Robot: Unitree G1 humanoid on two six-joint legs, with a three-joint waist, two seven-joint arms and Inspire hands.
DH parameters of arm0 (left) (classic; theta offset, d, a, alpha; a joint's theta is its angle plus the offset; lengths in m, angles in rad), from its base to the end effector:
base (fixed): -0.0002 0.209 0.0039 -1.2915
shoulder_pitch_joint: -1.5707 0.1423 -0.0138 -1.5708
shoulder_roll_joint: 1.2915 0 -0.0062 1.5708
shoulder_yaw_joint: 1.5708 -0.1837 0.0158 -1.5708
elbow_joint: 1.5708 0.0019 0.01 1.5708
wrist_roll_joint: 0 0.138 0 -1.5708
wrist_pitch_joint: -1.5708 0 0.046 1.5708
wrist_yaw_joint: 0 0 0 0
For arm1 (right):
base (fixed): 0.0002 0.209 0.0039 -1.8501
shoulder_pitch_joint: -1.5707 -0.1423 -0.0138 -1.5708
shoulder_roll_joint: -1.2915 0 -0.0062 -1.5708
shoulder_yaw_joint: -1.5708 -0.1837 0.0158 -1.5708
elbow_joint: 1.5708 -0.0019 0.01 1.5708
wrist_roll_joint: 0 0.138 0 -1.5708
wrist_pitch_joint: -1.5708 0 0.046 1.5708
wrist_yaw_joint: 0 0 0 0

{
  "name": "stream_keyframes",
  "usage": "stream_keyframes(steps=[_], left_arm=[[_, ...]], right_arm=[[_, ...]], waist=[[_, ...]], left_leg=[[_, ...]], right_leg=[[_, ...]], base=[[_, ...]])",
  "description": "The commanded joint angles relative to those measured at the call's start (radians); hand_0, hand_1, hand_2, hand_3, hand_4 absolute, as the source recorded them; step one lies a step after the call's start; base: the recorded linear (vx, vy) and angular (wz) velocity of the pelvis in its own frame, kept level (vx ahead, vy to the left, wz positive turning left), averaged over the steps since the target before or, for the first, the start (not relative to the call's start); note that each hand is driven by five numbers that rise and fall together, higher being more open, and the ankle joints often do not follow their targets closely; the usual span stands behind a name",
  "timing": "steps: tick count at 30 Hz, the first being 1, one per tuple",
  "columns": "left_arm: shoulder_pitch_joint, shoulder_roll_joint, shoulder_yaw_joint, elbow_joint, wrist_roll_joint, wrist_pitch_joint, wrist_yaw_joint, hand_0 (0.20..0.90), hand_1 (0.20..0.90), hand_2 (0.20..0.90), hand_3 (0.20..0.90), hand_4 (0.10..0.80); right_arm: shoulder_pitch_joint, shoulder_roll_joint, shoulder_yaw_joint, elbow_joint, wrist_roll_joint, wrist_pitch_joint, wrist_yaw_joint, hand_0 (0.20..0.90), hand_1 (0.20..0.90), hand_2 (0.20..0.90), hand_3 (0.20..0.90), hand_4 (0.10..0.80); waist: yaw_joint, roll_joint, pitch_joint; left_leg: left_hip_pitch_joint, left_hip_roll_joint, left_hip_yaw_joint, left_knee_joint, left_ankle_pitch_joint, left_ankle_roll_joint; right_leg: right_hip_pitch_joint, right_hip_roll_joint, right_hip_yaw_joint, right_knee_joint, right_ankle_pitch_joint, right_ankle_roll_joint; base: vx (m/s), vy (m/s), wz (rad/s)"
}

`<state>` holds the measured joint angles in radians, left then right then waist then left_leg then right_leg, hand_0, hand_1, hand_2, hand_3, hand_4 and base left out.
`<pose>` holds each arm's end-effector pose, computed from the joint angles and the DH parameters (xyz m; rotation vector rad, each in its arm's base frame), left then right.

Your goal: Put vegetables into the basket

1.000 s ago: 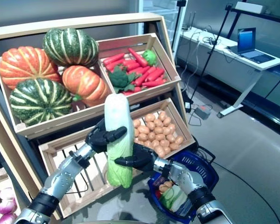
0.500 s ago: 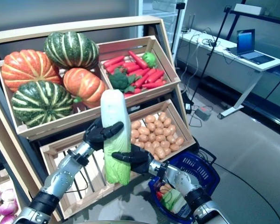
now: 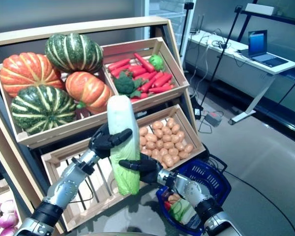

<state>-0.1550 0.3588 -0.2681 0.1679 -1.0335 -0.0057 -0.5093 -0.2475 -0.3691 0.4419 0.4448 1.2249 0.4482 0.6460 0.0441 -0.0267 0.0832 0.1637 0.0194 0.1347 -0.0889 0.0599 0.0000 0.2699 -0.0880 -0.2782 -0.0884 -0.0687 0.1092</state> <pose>0.2280 0.1696 0.0406 -0.6642 0.0057 -0.6772 0.2190 -0.1513 -0.0088 0.9318 0.6212 0.8763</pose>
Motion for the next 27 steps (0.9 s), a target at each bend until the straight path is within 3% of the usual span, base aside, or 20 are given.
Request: stream_keyframes(steps=[1, 7, 27], left_arm=[[-0.103, -0.081, -0.081, 0.011, -0.005, -0.008, -0.057, 0.900, 0.900, 0.900, 0.900, 0.800], [-0.090, -0.068, -0.030, 0.037, 0.005, 0.002, -0.045, 0.900, 0.900, 0.900, 0.900, 0.800], [0.004, -0.047, 0.199, 0.121, -0.006, -0.101, 0.004, 0.900, 0.900, 0.900, 0.900, 0.800]], right_arm=[[-0.198, 0.147, -0.152, -0.029, 0.186, -0.063, 0.084, 0.300, 0.300, 0.300, 0.300, 0.400], [-0.166, 0.132, -0.176, -0.016, 0.185, -0.071, 0.085, 0.300, 0.300, 0.300, 0.300, 0.400], [0.050, 0.056, -0.369, 0.037, 0.194, -0.115, 0.090, 0.300, 0.300, 0.300, 0.300, 0.400]], waist=[[0.007, 0.003, -0.024], [0.004, 0.003, -0.020], [-0.028, -0.001, -0.001]], left_leg=[[0.059, -0.015, 0.008, 0.002, -0.148, 0.012], [0.060, -0.013, 0.012, 0.002, -0.146, 0.010], [0.060, -0.002, 0.044, 0.002, -0.143, 0.004]], right_leg=[[-0.037, 0.024, 0.005, 0.001, 0.023, -0.075], [-0.038, 0.025, 0.007, 0.001, 0.024, -0.075], [-0.048, 0.030, 0.025, 0.001, 0.027, -0.070]], base=[[0.000, 0.000, 0.00], [-0.001, -0.001, -0.01], [0.004, -0.004, -0.04]])
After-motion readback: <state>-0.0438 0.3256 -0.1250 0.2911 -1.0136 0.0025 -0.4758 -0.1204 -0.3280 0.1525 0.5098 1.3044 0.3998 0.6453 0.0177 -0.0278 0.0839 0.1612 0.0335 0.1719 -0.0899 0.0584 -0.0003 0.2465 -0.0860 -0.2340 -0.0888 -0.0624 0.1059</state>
